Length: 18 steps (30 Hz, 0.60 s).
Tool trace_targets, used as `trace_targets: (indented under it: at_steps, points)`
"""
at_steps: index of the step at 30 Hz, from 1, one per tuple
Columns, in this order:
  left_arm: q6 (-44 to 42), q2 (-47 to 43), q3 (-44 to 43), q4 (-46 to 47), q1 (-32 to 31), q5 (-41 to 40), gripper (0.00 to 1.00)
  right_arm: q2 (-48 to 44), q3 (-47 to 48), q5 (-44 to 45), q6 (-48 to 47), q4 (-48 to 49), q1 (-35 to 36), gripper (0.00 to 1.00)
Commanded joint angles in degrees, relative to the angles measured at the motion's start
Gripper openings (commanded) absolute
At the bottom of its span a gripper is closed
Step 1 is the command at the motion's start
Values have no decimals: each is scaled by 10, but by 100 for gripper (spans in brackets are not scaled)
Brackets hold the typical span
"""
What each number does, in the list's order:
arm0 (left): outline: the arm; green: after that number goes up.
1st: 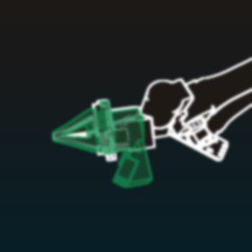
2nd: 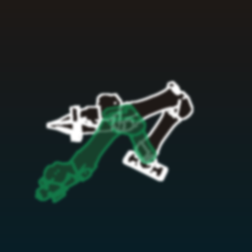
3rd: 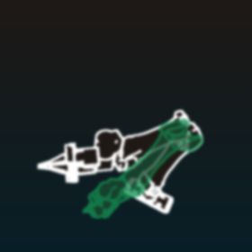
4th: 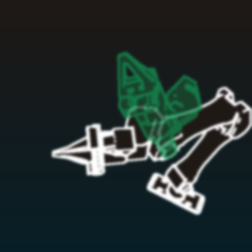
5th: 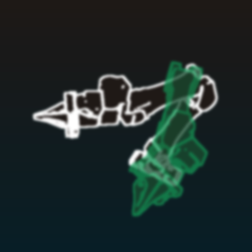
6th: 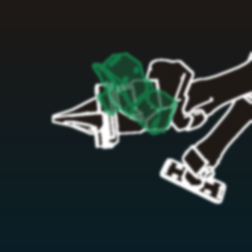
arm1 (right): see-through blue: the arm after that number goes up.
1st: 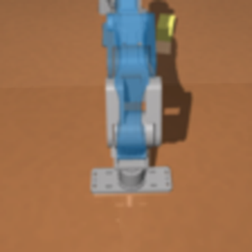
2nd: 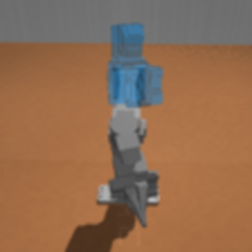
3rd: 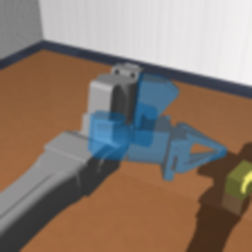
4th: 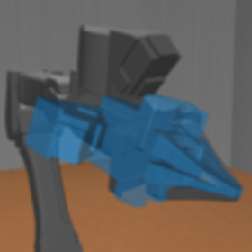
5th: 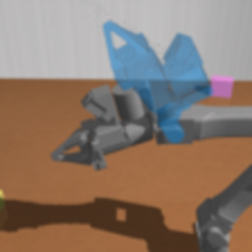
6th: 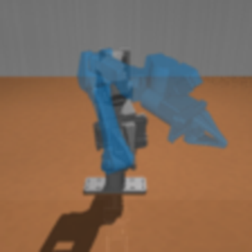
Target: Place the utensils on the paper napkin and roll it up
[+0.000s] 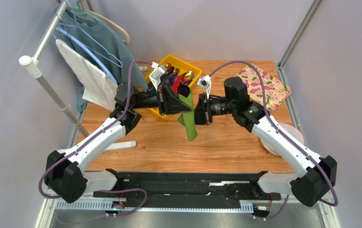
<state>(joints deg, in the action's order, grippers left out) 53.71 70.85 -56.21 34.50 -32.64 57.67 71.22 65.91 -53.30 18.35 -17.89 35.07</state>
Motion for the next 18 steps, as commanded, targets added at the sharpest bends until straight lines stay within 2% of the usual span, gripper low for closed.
trace_targets:
  at_steps: [1,4,5,6,8,9,12,15,18]
  points:
    - [5,-10,-37,54,-5,-27,0,6,0,-1,4,13,9,0]
    - [-2,-14,-28,49,-3,-34,0,4,23,13,-34,-43,0,0]
    - [-5,-19,-24,48,-1,-35,0,3,28,17,-42,-72,-7,4]
    - [-8,-19,-21,45,6,-39,0,1,33,21,-47,-87,-25,15]
    - [-12,-22,-10,35,21,-49,0,-6,47,27,-59,-128,-48,27]
    - [-18,-24,-7,29,28,-53,0,-8,50,28,-58,-141,-74,42]
    - [-26,-25,6,20,51,-63,0,-30,55,21,-44,-173,-127,63]
    - [-15,-18,11,23,71,-70,0,-65,41,4,-31,-182,-158,73]
    - [-12,-12,10,35,79,-74,0,-102,26,1,-27,-181,-161,77]
